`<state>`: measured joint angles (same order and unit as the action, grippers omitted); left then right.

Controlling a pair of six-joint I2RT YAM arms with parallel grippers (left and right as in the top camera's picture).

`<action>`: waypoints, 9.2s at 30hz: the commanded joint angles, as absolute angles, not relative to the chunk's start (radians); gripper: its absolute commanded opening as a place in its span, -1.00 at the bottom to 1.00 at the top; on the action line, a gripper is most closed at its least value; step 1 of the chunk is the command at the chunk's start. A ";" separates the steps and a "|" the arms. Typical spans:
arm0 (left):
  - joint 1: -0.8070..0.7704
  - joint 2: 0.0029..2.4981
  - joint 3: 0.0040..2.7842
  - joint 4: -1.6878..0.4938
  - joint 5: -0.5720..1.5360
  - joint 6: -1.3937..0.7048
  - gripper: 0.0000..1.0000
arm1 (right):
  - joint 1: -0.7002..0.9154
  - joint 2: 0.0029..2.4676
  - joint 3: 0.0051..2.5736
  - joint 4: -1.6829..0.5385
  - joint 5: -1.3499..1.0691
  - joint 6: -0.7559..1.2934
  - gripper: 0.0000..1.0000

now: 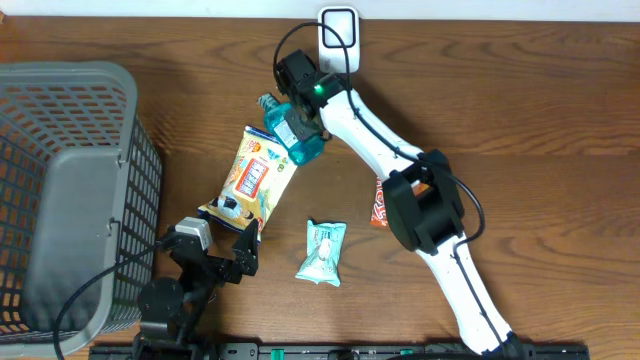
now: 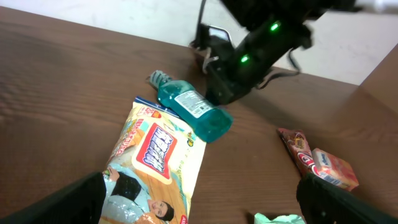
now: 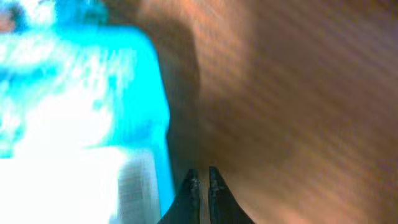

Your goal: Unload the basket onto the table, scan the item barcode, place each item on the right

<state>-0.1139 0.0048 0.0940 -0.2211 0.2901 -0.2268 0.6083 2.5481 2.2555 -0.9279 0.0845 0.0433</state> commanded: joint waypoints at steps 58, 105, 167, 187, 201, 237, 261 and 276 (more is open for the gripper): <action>-0.110 0.004 0.079 -0.246 0.306 -0.207 0.96 | 0.573 2.318 2.258 -1.225 -0.039 0.015 0.98; -0.110 0.004 0.079 -0.246 0.306 -0.207 0.96 | 0.443 2.666 2.179 -1.275 -0.389 -0.234 0.20; -0.110 0.004 0.080 -0.246 0.306 -0.206 0.96 | 0.668 2.665 2.447 -1.481 0.117 0.070 -0.22; -0.110 0.004 0.079 -0.246 0.306 -0.207 0.96 | 0.631 2.663 2.516 -1.537 -0.108 -0.078 -0.98; -0.110 0.004 0.079 -0.246 0.306 -0.207 0.96 | 0.473 2.618 2.740 -1.699 -0.762 -0.297 -0.98; -0.110 0.004 0.079 -0.246 0.306 -0.207 0.95 | 0.496 1.700 1.766 -1.567 -0.923 -0.517 -0.97; -0.110 0.004 0.079 -0.246 0.306 -0.207 0.95 | 0.699 1.714 1.477 -0.497 0.314 -0.226 -0.98; -0.110 0.004 0.079 -0.246 0.306 -0.207 0.95 | 0.657 1.971 1.498 0.177 0.631 -0.589 -0.98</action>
